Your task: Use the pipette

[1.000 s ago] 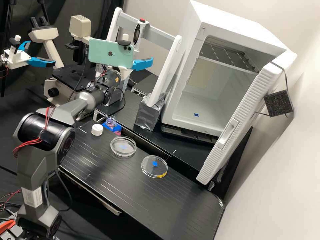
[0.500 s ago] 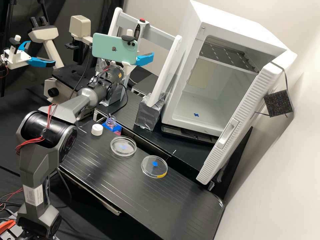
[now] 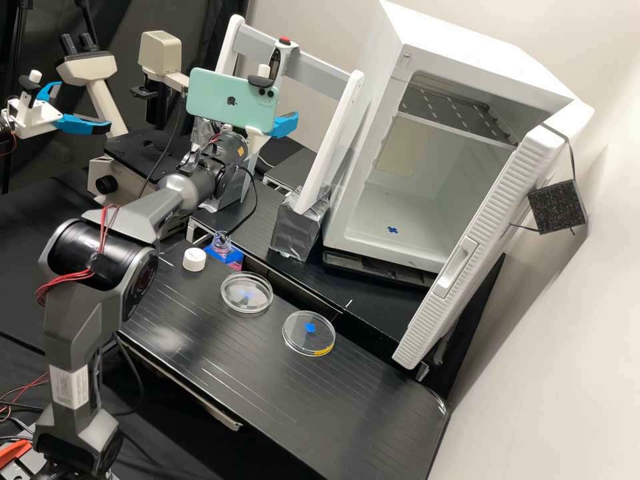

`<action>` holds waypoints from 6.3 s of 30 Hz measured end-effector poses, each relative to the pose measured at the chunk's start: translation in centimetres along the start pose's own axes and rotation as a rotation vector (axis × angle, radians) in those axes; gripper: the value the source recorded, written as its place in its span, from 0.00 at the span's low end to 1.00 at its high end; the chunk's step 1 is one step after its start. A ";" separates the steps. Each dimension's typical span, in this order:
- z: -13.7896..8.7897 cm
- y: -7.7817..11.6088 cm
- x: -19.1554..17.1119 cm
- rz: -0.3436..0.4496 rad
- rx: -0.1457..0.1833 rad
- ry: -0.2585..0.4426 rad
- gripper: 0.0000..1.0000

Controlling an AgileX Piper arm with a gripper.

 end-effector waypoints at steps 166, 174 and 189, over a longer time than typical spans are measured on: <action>4.6 -5.5 -12.0 0.186 0.128 0.070 0.00; 5.2 -7.3 -12.3 0.157 0.108 0.069 0.00; 5.7 -10.4 -12.4 0.161 0.015 0.101 0.00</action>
